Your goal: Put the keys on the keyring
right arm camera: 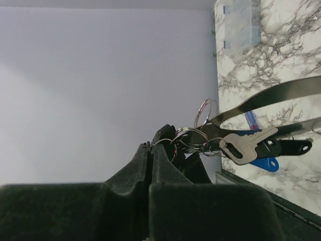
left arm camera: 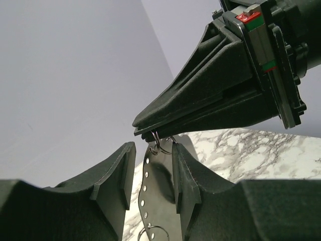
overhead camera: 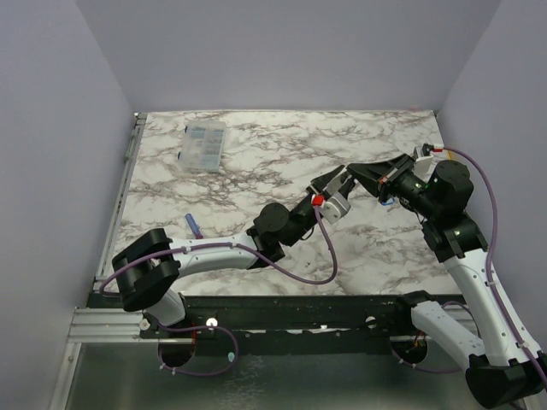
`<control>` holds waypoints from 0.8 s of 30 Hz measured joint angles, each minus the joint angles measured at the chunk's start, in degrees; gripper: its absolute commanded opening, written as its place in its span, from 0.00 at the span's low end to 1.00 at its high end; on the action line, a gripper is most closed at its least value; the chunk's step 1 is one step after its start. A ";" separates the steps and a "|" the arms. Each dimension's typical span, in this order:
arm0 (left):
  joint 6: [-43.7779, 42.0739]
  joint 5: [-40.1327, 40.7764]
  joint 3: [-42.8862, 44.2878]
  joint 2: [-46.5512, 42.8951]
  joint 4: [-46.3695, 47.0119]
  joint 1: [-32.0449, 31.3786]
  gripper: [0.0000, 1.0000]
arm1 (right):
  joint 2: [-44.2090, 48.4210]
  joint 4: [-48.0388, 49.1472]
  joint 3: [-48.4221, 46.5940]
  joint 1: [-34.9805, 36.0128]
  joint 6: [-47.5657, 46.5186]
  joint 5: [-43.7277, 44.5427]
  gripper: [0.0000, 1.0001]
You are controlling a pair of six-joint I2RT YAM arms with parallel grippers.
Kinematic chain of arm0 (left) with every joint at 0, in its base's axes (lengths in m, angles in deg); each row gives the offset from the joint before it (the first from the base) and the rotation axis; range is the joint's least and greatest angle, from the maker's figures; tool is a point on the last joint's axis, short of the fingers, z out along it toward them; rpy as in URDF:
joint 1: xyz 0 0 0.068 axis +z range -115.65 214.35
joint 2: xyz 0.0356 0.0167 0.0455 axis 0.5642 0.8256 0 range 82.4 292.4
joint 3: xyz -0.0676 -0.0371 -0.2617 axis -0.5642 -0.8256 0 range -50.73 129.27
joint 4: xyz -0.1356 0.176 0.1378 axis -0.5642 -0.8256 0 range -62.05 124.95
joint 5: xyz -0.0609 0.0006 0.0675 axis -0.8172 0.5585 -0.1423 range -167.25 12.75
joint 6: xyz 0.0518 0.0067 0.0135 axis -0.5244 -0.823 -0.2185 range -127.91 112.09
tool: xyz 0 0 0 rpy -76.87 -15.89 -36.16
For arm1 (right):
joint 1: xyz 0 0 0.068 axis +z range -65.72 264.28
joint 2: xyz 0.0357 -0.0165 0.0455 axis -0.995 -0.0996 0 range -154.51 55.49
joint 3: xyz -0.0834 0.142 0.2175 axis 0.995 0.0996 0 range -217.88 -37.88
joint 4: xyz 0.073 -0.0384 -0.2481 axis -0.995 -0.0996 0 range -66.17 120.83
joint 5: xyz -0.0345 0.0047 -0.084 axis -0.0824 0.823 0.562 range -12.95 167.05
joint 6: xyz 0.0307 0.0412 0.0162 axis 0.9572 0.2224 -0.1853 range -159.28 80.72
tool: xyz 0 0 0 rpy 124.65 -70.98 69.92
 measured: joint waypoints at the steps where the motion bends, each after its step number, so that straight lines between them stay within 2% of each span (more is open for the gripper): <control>1: 0.07 -0.11 0.13 0.11 -0.02 0.00 0.37 | 0.00 0.00 0.00 0.00 0.00 0.00 0.01; 7: 0.31 -0.37 0.59 0.55 -0.07 0.00 0.19 | 0.02 0.00 0.00 0.00 -0.02 0.00 0.01; 13: -0.02 -0.33 0.63 0.83 0.04 0.00 0.18 | 0.09 -0.04 0.00 0.00 -0.31 0.00 0.01; 16: -0.02 -0.28 0.74 0.98 0.07 0.00 0.26 | 0.09 -0.04 0.00 0.00 -0.39 0.02 0.01; 19: -0.02 0.11 0.76 1.01 0.04 0.00 0.25 | 0.09 -0.02 -0.02 0.00 -0.55 -0.02 0.01; 20: 0.00 0.20 0.76 1.09 0.02 0.00 0.20 | 0.09 -0.02 -0.07 0.00 -0.55 -0.07 0.01; 22: 0.07 0.70 0.81 1.33 0.02 0.00 0.04 | 0.09 -0.02 -0.15 0.00 -0.59 -0.13 0.01; 24: 0.22 1.03 0.85 1.51 0.00 0.00 0.00 | 0.09 -0.04 -0.17 0.00 -0.68 -0.17 0.01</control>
